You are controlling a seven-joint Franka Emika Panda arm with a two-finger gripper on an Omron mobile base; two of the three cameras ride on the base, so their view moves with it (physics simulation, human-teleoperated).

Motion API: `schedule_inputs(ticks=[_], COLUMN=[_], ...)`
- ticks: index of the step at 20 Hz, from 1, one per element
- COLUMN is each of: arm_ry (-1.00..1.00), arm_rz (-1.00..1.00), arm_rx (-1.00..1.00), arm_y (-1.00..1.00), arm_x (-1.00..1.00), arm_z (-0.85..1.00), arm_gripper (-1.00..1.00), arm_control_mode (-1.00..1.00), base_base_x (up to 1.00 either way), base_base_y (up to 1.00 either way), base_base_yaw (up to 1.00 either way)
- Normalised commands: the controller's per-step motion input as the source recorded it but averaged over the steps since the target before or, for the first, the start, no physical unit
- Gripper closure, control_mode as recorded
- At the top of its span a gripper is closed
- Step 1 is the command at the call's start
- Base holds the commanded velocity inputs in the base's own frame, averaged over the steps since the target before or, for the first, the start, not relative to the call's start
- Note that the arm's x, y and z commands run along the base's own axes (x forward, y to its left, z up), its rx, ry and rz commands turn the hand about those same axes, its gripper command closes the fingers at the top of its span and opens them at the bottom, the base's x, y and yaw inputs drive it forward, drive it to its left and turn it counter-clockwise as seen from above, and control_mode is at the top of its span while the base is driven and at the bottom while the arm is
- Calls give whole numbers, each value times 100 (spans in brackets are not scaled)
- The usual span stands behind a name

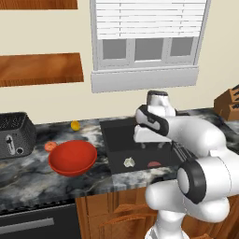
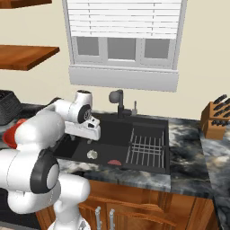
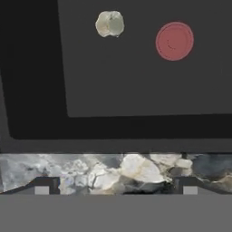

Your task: Pick the garlic from the sink and place it in the bowl. Then pick the bowl and place it in the microwave. Then close the microwave door and press the start button.

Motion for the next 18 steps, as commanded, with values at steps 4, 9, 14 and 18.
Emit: schedule_inputs(ticks=[4, 9, 14, 18], arm_ry=[-27, -7, 4, 11], arm_rz=[0, 0, 0, -1], arm_rx=[-4, 0, 0, 0], arm_y=[21, 11, 1, 7], arm_x=[0, 27, 44, 69], arm_z=[-72, -86, -53, -25], arm_gripper=[-100, -100, -100, -100], arm_control_mode=[-100, -100, -100, -100], base_base_x=[0, 0, 0, 0], base_base_y=[0, 0, 0, 0], base_base_yaw=[0, 0, 0, 0])
